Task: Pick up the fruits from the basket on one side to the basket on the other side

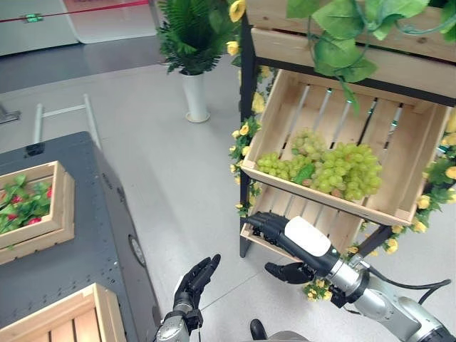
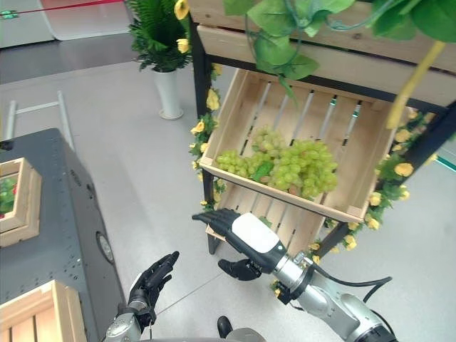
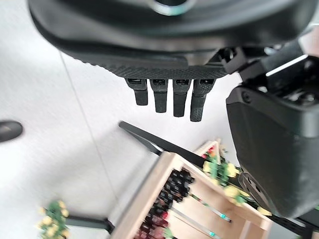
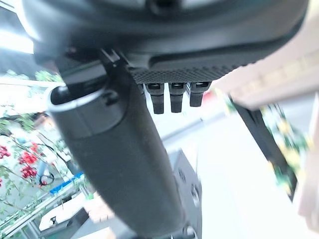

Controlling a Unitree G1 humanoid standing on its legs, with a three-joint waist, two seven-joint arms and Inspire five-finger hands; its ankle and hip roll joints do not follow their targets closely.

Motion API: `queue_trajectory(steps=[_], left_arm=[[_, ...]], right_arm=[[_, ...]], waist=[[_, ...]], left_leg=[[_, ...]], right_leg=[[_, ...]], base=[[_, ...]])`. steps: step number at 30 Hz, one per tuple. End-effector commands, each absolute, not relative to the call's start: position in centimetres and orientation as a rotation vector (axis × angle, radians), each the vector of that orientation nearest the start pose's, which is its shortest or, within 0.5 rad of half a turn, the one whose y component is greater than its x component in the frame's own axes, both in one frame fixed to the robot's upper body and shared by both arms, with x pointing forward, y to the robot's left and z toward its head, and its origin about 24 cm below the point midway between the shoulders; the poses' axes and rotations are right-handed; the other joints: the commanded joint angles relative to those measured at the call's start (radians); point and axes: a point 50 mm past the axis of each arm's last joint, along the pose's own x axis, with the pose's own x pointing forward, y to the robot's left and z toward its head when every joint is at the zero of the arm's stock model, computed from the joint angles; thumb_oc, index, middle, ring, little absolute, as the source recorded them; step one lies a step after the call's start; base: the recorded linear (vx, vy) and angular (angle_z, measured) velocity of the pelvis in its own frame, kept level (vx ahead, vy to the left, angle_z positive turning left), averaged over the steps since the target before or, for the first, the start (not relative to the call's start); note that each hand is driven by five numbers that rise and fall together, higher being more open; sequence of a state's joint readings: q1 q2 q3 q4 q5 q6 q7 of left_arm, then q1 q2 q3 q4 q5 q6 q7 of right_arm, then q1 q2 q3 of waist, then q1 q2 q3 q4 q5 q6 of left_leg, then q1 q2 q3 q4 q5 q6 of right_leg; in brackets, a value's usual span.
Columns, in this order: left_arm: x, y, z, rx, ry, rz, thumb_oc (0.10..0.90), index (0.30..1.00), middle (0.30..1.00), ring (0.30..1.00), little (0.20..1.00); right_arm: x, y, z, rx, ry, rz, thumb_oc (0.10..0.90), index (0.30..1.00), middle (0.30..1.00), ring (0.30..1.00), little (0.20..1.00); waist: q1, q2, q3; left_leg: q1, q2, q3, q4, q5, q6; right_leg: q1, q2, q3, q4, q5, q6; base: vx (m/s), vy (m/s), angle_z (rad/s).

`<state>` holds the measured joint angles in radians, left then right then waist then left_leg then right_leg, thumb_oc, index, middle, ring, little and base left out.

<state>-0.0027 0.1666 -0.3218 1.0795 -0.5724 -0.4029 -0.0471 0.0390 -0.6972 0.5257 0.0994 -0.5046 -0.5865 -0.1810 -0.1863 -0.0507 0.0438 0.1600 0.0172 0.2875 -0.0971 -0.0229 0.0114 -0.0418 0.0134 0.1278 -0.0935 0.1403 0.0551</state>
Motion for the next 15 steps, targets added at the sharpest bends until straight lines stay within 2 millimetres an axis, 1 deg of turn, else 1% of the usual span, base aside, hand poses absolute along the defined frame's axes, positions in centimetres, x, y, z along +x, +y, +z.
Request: queue_trajectory(steps=[1, 3, 5, 6, 9, 10, 11, 12, 15], left_arm=[[18.0, 17.8, -12.1, -0.027, 0.606, -0.008, 0.800, 0.900, 0.900, 0.900, 0.900], [16.8, 17.9, -13.0, 0.054, 0.699, -0.027, 0.800, 0.900, 0.900, 0.900, 0.900], [16.0, 18.0, -13.6, 0.039, 0.762, -0.020, 0.800, 0.900, 0.900, 0.900, 0.900], [15.5, 18.2, -14.0, 0.040, 0.798, -0.025, 0.800, 0.900, 0.900, 0.900, 0.900], [14.6, 18.0, -14.3, 0.089, 0.813, -0.081, 0.800, 0.900, 0.900, 0.900, 0.900], [14.6, 18.0, -14.3, 0.089, 0.813, -0.081, 0.800, 0.900, 0.900, 0.900, 0.900], [14.4, 17.8, -14.3, 0.116, 0.814, -0.122, 0.800, 0.900, 0.900, 0.900, 0.900], [14.2, 17.8, -14.4, 0.128, 0.815, -0.138, 0.800, 0.900, 0.900, 0.900, 0.900], [14.3, 18.0, -14.3, 0.133, 0.812, -0.139, 0.800, 0.900, 0.900, 0.900, 0.900]], right_arm=[[22.4, -13.1, 4.9, -0.857, -0.561, 0.583, 0.800, 0.900, 0.900, 0.900, 0.900], [22.7, -12.6, 3.4, -0.849, -0.468, 0.613, 0.800, 0.900, 0.900, 0.900, 0.900], [22.8, -12.2, 2.2, -0.849, -0.407, 0.629, 0.800, 0.900, 0.900, 0.900, 0.900], [22.7, -12.0, 1.2, -0.856, -0.355, 0.641, 0.800, 0.900, 0.900, 0.900, 0.900], [22.8, -11.9, -0.6, -0.854, -0.245, 0.649, 0.800, 0.900, 0.900, 0.900, 0.900], [22.8, -11.9, -0.6, -0.853, -0.245, 0.649, 0.800, 0.900, 0.900, 0.900, 0.900], [22.6, -12.1, -1.7, -0.857, -0.187, 0.655, 0.800, 0.900, 0.900, 0.900, 0.900], [22.5, -12.2, -2.3, -0.850, -0.143, 0.657, 0.800, 0.900, 0.900, 0.900, 0.900], [22.2, -12.9, -3.9, -0.847, -0.042, 0.645, 0.800, 0.900, 0.900, 0.900, 0.900]], waist=[[0.045, -0.007, 0.012], [0.068, -0.005, 0.013], [0.086, -0.006, 0.009], [0.099, -0.005, 0.006], [0.124, -0.003, 0.003], [0.124, -0.003, 0.003], [0.137, 0.001, 0.001], [0.144, 0.005, 0.000], [0.158, 0.013, -0.001]], left_leg=[[-0.013, -0.057, -0.047, 0.010, -0.089, 0.045], [-0.016, -0.059, -0.071, 0.010, -0.089, 0.042], [-0.021, -0.061, -0.084, 0.010, -0.085, 0.040], [-0.021, -0.062, -0.095, 0.010, -0.085, 0.039], [-0.024, -0.062, -0.117, 0.010, -0.081, 0.037], [-0.024, -0.062, -0.117, 0.010, -0.081, 0.037], [-0.027, -0.063, -0.130, 0.010, -0.078, 0.035], [-0.029, -0.063, -0.138, 0.010, -0.076, 0.035], [-0.037, -0.064, -0.152, 0.010, -0.071, 0.034]], right_leg=[[0.066, 0.013, -0.046, 0.006, -0.088, 0.041], [0.075, 0.005, -0.076, 0.006, -0.094, 0.040], [0.075, 0.001, -0.094, 0.006, -0.096, 0.036], [0.081, -0.004, -0.110, 0.006, -0.101, 0.034], [0.092, -0.012, -0.148, 0.006, -0.110, 0.029], [0.092, -0.012, -0.148, 0.006, -0.110, 0.029], [0.096, -0.016, -0.167, 0.006, -0.114, 0.027], [0.098, -0.017, -0.176, 0.006, -0.116, 0.026], [0.102, -0.021, -0.196, 0.006, -0.123, 0.023]], base=[[-0.01, -0.079, 0.29], [0.00, -0.094, 0.25], [0.01, -0.087, 0.23], [0.02, -0.077, 0.20], [0.03, -0.079, 0.24], [0.02, -0.060, 0.32], [0.02, -0.049, 0.32], [0.02, -0.053, 0.42], [0.01, -0.027, 0.25]])
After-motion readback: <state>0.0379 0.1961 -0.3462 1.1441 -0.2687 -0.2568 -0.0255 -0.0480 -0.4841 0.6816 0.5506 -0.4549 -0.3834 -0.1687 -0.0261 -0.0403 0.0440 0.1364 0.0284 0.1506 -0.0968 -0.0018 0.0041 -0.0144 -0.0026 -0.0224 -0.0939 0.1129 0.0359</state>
